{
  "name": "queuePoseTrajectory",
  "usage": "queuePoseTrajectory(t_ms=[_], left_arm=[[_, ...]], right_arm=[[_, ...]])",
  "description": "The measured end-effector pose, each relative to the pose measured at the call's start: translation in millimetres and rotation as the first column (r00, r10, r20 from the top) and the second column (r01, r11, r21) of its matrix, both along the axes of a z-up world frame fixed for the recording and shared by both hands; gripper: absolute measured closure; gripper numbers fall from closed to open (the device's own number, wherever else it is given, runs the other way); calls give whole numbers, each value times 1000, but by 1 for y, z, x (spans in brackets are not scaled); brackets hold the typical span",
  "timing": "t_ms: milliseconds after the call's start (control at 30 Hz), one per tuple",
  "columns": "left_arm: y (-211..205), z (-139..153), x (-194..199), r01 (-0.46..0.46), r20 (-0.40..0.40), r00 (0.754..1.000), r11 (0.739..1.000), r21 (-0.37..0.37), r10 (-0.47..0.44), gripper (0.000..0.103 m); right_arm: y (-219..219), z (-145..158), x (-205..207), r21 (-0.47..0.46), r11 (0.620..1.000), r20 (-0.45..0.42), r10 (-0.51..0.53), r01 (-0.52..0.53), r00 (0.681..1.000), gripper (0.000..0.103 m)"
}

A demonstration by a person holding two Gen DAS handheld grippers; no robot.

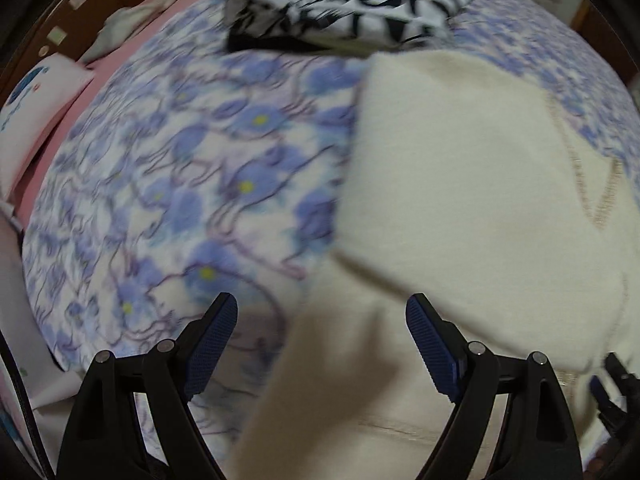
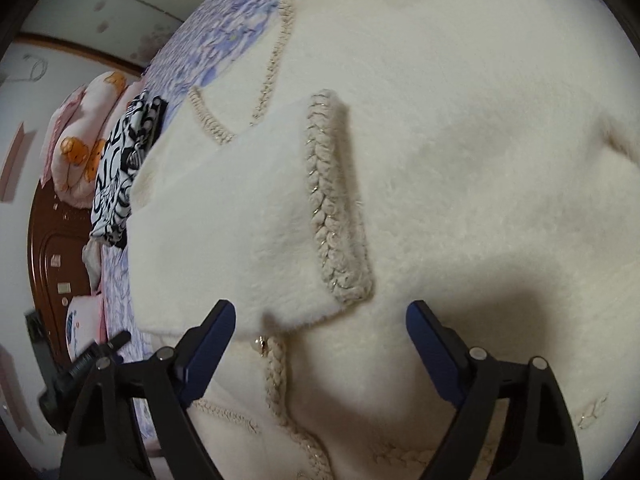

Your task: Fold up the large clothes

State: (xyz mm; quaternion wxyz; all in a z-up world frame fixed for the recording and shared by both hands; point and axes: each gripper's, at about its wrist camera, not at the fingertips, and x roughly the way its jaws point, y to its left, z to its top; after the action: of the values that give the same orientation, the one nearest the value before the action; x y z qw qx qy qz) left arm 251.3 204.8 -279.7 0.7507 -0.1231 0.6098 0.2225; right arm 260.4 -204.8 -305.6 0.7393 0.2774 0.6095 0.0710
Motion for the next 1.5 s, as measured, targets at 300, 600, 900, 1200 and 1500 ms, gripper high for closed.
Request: queuePoseTrajectory(t_ms=[300, 600, 900, 1200, 1500], left_arm=[[19, -43, 1, 21, -29, 999, 999, 46, -20, 18], [19, -53, 34, 96, 27, 995, 995, 15, -96, 39], [19, -47, 45, 120, 55, 991, 993, -18, -118, 63], [23, -39, 46, 65, 127, 990, 996, -64, -57, 68], [43, -49, 54, 7, 133, 991, 995, -97, 6, 75]], right_arm=[[13, -1, 10, -41, 999, 5, 19, -19, 1000, 48], [-5, 6, 14, 12, 998, 30, -54, 53, 998, 89], [-15, 64, 23, -86, 993, 183, -58, 75, 981, 90], [-26, 61, 25, -139, 987, 150, -57, 78, 987, 90], [-30, 31, 2, -186, 981, 81, -41, 55, 996, 90]])
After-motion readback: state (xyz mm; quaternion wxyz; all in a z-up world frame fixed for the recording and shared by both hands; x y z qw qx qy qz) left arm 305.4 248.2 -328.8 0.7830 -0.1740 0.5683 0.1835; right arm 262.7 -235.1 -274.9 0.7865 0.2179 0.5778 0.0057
